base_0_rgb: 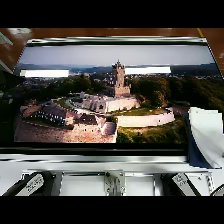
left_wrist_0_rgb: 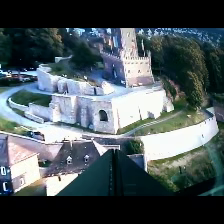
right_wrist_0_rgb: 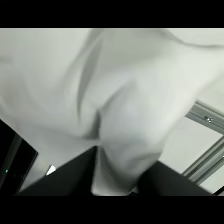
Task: Fold the shirts.
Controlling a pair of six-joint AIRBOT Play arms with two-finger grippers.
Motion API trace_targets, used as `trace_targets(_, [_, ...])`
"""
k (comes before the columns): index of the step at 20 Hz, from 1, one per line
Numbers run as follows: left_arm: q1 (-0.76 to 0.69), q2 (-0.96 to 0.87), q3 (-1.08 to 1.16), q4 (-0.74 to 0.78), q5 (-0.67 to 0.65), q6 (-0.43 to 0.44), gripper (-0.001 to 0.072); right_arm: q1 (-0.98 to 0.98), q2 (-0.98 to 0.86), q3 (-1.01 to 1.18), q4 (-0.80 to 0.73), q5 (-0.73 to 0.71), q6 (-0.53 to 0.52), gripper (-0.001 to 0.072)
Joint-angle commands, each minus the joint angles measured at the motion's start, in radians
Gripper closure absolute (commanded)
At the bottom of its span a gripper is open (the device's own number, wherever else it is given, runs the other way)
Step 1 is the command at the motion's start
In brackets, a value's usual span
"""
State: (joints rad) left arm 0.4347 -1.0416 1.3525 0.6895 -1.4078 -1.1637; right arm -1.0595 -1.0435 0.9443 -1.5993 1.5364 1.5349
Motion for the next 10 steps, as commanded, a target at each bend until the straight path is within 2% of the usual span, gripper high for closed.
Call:
trace_targets(1, [-0.027,0.0,0.0,-0.008,0.004,0.0,0.0678,-0.011,0.016,-0.1,0.026,-0.108,0.015,0.0116])
trace_targets(4, [-0.073,-0.005,0.0,-0.008,0.033,-0.011,0.0678,-0.011,0.017,-0.004,0.025,-0.081,0.013,0.0117])
trace_targets(6, [-0.122,-0.017,0.0,-0.005,0.059,-0.035,0.068,-0.01,0.017,0.135,0.084,-0.109,0.008,0.012])
trace_targets(7, [-0.162,-0.025,0.0,0.022,0.084,-0.039,0.0681,-0.009,0.019,0.219,0.177,-0.157,-0.012,0.012])
trace_targets(10, [-0.351,-0.07,0.0,0.28,0.201,-0.176,0.0682,0.087,0.059,0.348,0.521,-0.328,-0.125,0.012])
